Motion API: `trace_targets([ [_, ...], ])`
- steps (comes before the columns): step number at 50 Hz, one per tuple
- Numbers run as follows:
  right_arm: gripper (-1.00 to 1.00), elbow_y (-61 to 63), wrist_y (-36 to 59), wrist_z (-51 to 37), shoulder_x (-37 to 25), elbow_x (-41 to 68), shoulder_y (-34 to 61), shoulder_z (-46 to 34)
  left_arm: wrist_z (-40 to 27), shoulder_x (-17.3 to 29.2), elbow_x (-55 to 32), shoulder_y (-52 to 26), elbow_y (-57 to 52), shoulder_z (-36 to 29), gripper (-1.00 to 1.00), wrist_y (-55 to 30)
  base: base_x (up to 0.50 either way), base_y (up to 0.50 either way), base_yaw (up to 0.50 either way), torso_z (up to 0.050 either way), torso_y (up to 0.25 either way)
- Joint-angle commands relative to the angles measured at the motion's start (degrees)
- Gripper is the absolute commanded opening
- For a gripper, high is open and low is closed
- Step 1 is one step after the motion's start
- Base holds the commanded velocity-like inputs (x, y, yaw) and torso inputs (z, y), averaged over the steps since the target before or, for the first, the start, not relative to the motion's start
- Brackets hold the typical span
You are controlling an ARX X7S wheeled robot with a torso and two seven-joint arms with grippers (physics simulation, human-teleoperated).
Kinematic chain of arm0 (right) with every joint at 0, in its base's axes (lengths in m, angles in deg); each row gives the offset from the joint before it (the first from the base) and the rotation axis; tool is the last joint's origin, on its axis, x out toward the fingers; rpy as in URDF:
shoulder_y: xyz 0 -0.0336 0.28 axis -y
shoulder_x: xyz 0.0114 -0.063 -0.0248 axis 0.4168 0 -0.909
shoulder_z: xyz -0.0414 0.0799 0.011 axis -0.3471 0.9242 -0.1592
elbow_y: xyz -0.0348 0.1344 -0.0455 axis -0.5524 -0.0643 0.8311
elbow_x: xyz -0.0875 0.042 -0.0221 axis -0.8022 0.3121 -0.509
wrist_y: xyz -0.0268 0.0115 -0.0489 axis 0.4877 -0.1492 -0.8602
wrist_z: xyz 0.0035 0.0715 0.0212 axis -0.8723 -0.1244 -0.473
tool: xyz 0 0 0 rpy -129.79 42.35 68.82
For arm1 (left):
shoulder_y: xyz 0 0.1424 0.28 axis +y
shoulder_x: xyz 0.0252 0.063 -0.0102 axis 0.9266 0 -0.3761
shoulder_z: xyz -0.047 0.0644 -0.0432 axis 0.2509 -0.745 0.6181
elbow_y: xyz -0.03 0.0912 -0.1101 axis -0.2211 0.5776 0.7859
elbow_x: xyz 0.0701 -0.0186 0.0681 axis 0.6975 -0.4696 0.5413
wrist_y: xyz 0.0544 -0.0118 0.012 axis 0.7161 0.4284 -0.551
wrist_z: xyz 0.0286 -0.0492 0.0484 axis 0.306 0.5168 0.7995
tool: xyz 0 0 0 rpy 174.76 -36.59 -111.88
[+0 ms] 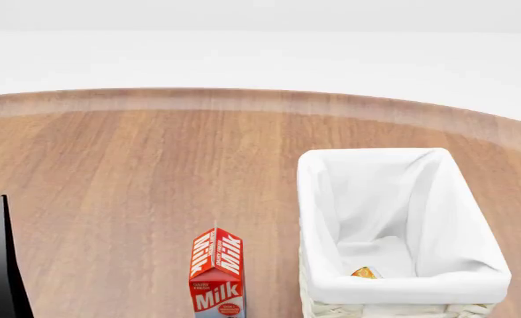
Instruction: Pick up the alphabet soup and the tomato sauce, and put them in the basket.
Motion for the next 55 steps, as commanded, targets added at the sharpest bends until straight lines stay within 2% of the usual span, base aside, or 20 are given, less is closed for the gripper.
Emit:
trace_targets([
  [1,1.0,-4.16,-1.51,2.58,1.24,1.68,-2.76,1.64,0.04,0.0,-0.33,0.33,0.0,0.48,1.0,0.38,0.0,0.0,0.0,0.0,0.0],
  [55,1.0,-13.03,-2.78,8.55,3.39,4.68,-7.61,5.68,-0.08,0.0,-0.42,0.35,0.0,0.15,1.0,0.0,0.0,0.0,0.0,0.0,0.0],
])
